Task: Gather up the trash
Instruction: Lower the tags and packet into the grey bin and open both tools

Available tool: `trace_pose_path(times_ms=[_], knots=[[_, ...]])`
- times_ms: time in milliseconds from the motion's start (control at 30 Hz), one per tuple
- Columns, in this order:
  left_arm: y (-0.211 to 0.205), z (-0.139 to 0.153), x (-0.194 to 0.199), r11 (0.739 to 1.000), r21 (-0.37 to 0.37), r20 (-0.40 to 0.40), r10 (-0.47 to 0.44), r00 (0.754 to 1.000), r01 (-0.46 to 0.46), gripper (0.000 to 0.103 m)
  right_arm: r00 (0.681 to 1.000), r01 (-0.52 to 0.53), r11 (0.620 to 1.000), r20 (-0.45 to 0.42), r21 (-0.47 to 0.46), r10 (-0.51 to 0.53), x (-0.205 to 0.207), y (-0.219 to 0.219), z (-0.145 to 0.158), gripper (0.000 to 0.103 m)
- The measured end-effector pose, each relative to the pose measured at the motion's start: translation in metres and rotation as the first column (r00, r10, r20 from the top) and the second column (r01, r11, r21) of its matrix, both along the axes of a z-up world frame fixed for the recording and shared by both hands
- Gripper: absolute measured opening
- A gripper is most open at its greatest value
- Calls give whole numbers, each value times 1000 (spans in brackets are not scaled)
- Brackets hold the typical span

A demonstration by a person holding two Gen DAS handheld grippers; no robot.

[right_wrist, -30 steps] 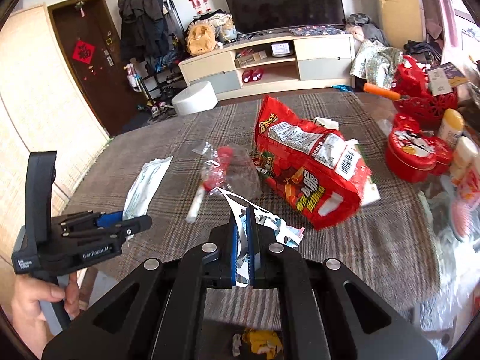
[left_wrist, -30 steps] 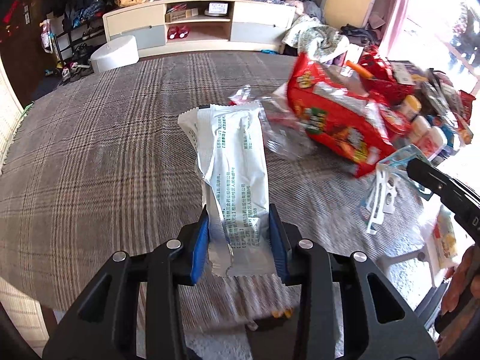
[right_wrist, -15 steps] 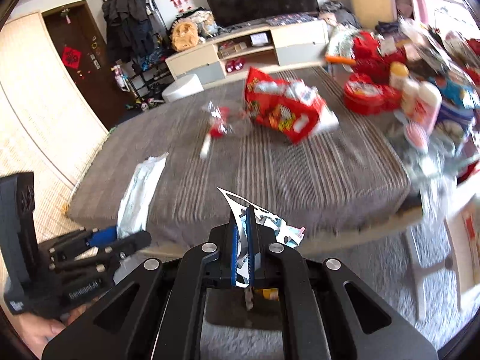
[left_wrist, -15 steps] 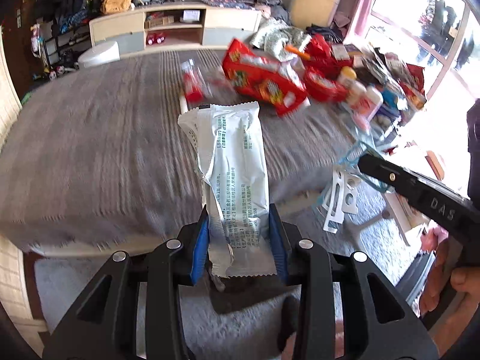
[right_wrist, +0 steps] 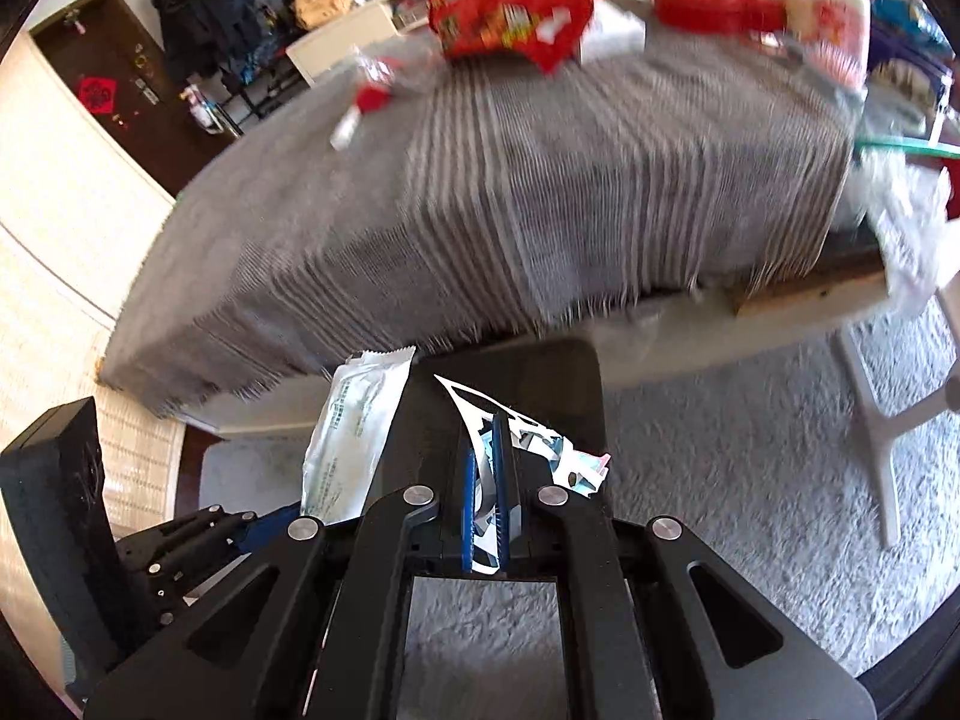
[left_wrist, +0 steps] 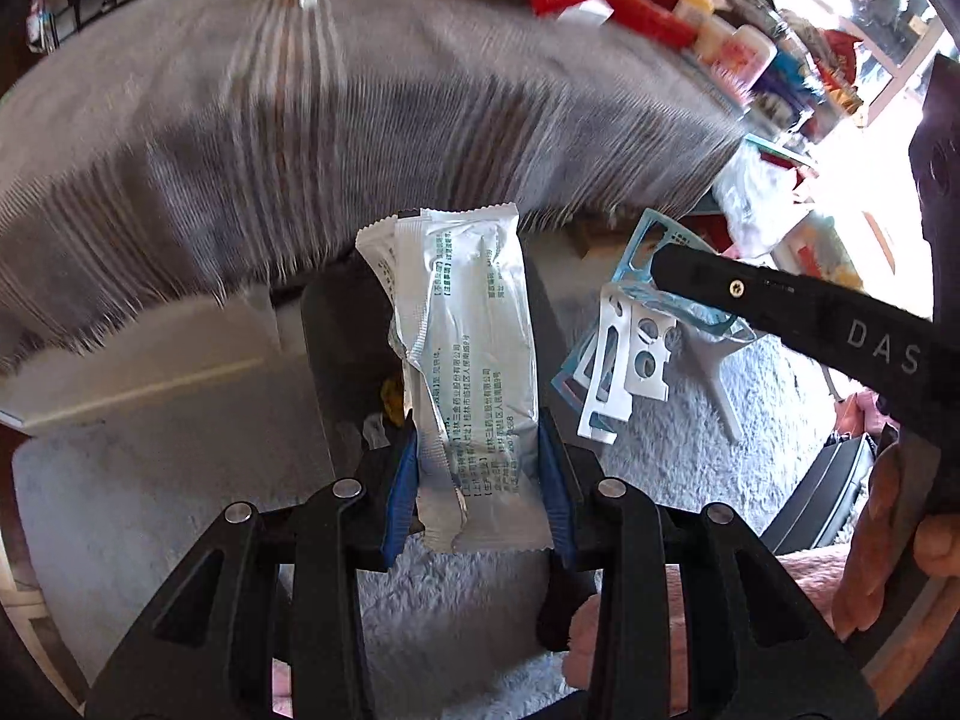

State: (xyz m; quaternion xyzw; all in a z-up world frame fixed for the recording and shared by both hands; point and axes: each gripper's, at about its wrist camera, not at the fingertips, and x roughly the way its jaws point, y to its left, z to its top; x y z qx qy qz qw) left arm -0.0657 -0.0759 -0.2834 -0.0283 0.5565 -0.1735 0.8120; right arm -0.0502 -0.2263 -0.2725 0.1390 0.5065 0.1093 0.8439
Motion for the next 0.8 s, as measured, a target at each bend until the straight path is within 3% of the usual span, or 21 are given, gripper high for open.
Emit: trace_pose_path(times_ms=[367,567,767,800], knots=[[-3,-70,29,1000,6,-94,-30,995,31,37,993,-10,1000,-117,8,11,32,10,-71,7],[-6,-84,37,999,30,-107,-36,994,40,52,984,-12,1000,-179,15,14,48,14,-96,10],[-6,-88,38,998,58,-97,-30,995,36,65,983,-21,1000,-185,-11,19,55,19,-97,12],[-4,-87,38,998,59,-93,-26,995,32,69,983,-20,1000,-182,-15,17,55,19,-96,23]])
